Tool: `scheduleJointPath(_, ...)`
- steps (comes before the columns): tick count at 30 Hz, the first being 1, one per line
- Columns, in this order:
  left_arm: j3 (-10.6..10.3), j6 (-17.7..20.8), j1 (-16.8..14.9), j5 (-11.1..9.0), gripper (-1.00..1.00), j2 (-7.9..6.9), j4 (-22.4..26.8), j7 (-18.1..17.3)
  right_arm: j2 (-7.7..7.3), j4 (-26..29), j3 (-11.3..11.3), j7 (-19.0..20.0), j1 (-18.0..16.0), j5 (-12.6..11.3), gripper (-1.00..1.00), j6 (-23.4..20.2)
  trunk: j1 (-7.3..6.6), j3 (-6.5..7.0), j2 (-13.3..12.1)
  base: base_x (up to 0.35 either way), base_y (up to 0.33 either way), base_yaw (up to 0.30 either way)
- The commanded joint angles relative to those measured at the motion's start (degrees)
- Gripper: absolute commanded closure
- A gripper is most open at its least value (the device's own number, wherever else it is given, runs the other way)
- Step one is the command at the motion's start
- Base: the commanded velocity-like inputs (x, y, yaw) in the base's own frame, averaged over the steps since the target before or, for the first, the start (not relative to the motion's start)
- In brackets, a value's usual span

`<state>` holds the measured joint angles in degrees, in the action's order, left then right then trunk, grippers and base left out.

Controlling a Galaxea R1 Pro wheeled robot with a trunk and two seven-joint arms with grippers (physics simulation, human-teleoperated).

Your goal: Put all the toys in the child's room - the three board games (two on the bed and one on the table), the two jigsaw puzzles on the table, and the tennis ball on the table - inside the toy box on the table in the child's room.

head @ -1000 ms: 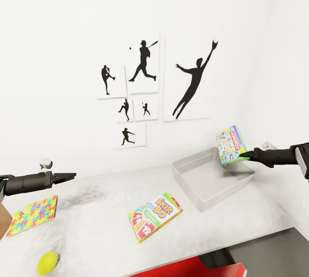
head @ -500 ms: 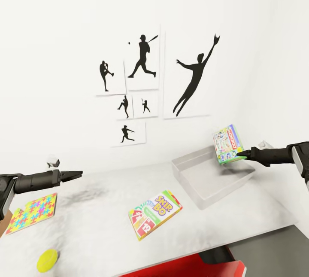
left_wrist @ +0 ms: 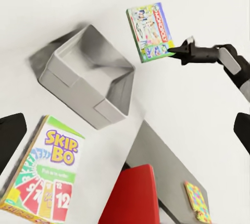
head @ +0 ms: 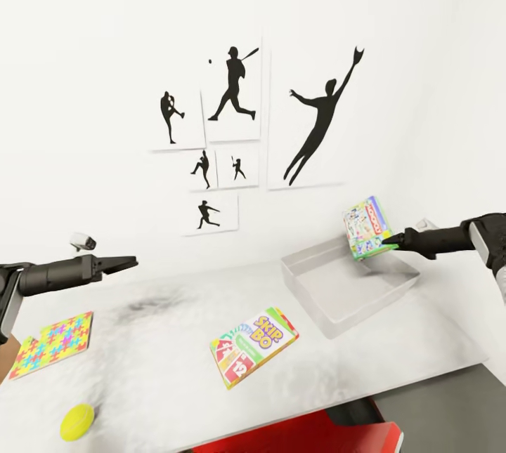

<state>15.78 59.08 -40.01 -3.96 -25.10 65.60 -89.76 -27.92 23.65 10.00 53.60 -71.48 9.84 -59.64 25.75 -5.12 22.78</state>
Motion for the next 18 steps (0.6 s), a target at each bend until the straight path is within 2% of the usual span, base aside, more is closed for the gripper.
scheduleJointPath(1,-0.02,0.64,-0.05,-0.38,-1.0,-0.02,0.16,-0.24,0.04,-0.71,-0.38,0.41,-0.61,0.59,1.0,-0.36,0.03,-0.23,0.14,0.0,0.0,0.0)
scheduleJointPath(2,-0.02,0.67,-0.05,-0.78,-1.0,-0.03,0.29,-0.24,0.05,-1.45,-1.18,0.42,-1.17,0.65,1.0,-0.36,0.03,-0.33,0.14,0.0,0.0,0.0)
scheduleJointPath(3,0.0,0.72,-0.06,-1.81,-1.0,-0.03,0.79,-0.24,0.05,-3.57,-3.38,0.41,-3.0,0.76,1.0,-0.36,0.03,-0.42,0.14,0.0,0.0,0.0)
scheduleJointPath(10,0.1,0.83,-0.07,-3.15,-1.0,-0.03,2.52,-0.24,-0.03,-8.61,-8.97,0.37,-7.55,0.93,1.0,-0.36,0.03,-1.08,0.14,0.0,0.0,0.0)
scheduleJointPath(18,0.2,0.85,-0.07,-3.31,-1.0,-0.03,2.82,-0.24,-0.88,-9.75,-11.32,0.38,-8.96,0.96,1.0,-0.36,0.03,-1.83,0.14,0.0,0.0,0.0)
